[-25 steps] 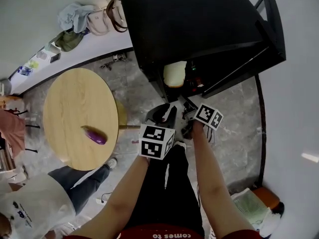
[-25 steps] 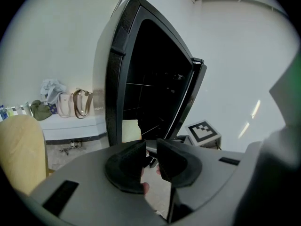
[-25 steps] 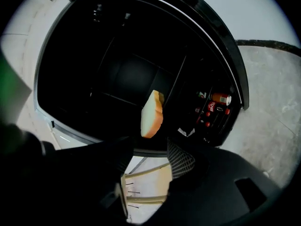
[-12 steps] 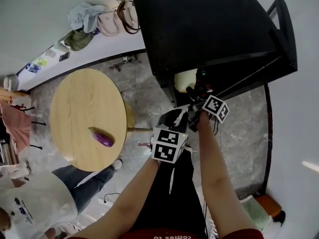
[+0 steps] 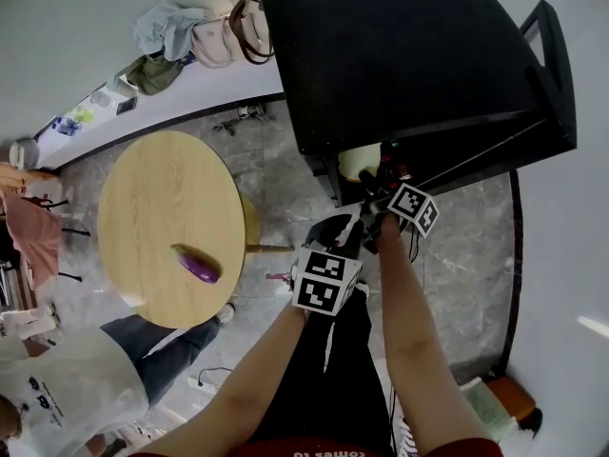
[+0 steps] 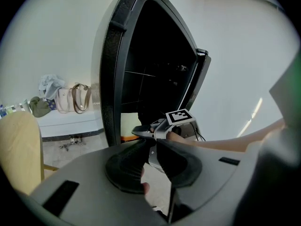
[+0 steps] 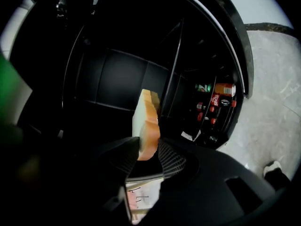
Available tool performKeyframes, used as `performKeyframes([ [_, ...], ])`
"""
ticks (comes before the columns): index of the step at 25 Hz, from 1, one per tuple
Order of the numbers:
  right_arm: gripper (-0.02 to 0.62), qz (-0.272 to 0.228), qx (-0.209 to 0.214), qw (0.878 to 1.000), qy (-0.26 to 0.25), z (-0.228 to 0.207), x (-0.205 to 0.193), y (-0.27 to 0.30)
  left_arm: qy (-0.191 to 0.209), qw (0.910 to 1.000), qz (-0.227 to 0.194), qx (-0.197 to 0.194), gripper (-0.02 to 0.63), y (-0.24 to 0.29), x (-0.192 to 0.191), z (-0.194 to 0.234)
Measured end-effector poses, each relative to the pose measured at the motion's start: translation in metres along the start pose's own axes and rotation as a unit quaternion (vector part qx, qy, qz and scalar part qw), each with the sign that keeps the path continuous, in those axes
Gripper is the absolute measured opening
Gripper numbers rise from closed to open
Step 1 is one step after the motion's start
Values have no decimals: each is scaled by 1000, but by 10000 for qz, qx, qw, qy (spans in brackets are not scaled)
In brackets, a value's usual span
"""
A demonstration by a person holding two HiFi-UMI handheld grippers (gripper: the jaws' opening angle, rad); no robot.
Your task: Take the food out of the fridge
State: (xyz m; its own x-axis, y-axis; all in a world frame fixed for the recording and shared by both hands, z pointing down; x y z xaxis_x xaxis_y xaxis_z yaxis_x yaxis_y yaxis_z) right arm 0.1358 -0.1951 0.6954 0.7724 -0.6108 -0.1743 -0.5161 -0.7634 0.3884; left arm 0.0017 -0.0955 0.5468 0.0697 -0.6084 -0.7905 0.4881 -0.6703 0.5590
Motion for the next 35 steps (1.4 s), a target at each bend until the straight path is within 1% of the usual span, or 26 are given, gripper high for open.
performKeyframes([
  [5, 106, -126, 46, 9999, 27, 3, -3, -1, -35, 10000, 33, -4, 55, 1, -2, 1],
  [11, 86, -281, 281, 9987, -305, 11, -4, -10, -83, 10000, -10, -42, 55, 1, 0, 1],
  [19, 84, -481, 694, 9964, 0, 10, -5, -32, -73, 9999, -72, -55, 55, 4, 0, -3],
  [23, 84, -508, 830, 9952, 60, 16, -4, -44, -101, 9999, -69, -86, 55, 4, 1, -6],
  [29, 84, -500, 927, 9944, 88, 32, -2, -70, -120, 9997, -125, -147, 55, -7, 9, -15],
  [35, 84, -405, 965, 9945, 39, 48, -1, -91, -308, 9992, -253, -75, 55, -21, 20, -16],
])
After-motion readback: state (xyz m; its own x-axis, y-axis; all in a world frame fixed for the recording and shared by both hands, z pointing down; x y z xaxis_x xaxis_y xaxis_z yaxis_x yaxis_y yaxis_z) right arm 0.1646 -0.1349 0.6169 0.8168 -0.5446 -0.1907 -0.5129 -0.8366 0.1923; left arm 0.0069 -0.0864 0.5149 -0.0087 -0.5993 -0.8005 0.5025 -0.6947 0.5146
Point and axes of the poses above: the fingertips, and each gripper's own axes: y forward along the fingers, z to its left, x out of its top, the point moved 10 cm from there along -y, backward along the fingers, and after that the axes turned 8 degrees about -z, right-handed, at the moved point
